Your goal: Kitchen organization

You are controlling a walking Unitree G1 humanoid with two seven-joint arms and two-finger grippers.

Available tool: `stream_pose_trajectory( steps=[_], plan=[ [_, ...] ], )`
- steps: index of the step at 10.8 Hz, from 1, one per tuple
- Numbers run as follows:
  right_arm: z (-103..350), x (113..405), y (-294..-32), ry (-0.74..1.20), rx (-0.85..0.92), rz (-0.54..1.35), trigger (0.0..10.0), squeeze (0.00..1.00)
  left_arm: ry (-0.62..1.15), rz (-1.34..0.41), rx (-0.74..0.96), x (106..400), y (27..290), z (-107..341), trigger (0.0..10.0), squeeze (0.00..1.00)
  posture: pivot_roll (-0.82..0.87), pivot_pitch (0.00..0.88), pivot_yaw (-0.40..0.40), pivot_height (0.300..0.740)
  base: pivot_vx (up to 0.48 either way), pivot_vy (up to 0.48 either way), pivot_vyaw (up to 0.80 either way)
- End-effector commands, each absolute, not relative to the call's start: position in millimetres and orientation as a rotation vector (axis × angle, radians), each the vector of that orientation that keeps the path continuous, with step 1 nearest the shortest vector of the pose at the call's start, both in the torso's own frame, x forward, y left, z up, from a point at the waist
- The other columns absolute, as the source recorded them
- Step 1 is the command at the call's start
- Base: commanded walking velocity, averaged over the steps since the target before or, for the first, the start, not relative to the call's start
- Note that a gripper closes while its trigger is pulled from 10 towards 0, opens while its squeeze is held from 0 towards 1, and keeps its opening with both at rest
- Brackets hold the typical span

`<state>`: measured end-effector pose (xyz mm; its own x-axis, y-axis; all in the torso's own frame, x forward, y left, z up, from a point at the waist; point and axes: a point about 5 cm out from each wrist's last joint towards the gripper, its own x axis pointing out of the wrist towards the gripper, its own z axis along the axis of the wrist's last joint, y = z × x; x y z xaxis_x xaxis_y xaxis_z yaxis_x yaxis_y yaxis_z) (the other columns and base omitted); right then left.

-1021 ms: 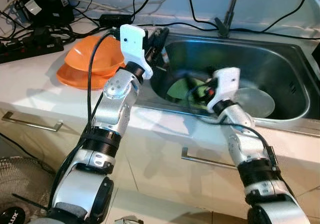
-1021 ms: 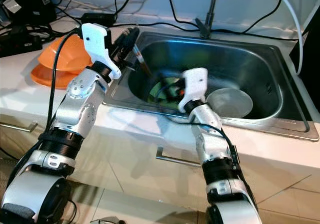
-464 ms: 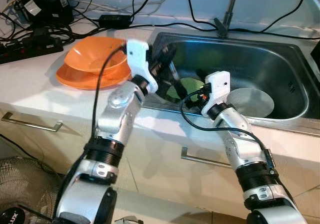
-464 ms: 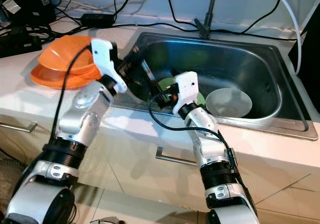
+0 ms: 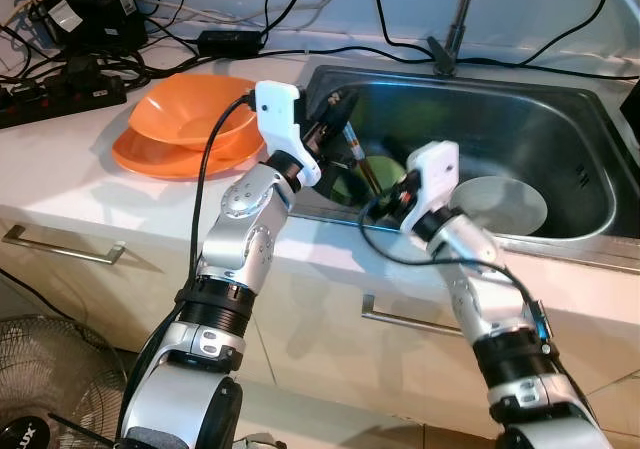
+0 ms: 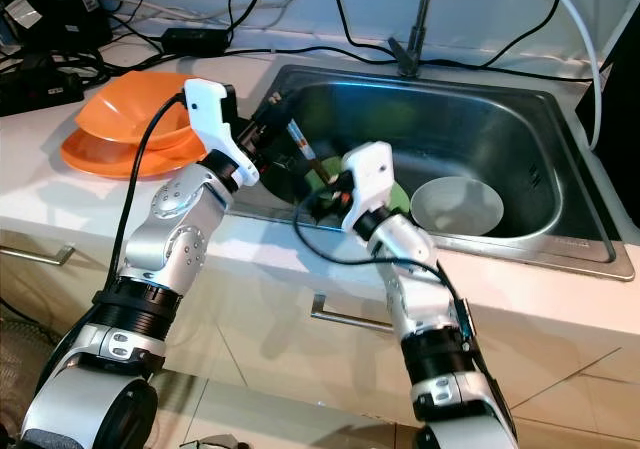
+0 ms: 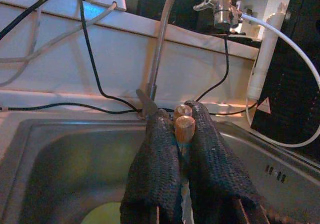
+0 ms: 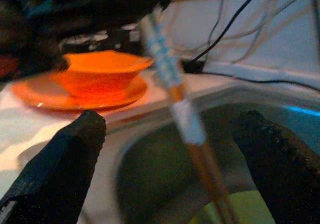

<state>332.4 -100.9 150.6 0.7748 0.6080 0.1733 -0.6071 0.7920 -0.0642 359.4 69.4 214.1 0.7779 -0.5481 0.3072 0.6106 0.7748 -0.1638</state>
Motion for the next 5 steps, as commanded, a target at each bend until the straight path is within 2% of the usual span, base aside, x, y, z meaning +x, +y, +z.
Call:
stream_pose_trajectory(
  steps=[1,2,5],
  plan=[
    [151.1,330.9,-97.2,-0.184,-0.021,0.681,10.0,0.4,-0.258,-0.645,-0.265,359.3,68.0,218.5,10.0,0.0,0.02,0.0,0.027,0.74,0.0,0.0,0.0],
    [150.1,330.8,-96.6,-0.181,-0.027,0.68,10.0,0.0,-0.258,-0.647,-0.266,359.1,67.4,218.9,10.0,0.0,0.03,0.0,0.026,0.74,0.0,0.0,0.0],
    [147.3,336.9,-98.0,-0.169,-0.045,0.603,10.0,0.0,-0.222,-0.732,-0.256,353.5,61.3,216.4,10.0,0.0,0.04,0.0,0.028,0.74,0.0,0.0,0.0]
  ],
)
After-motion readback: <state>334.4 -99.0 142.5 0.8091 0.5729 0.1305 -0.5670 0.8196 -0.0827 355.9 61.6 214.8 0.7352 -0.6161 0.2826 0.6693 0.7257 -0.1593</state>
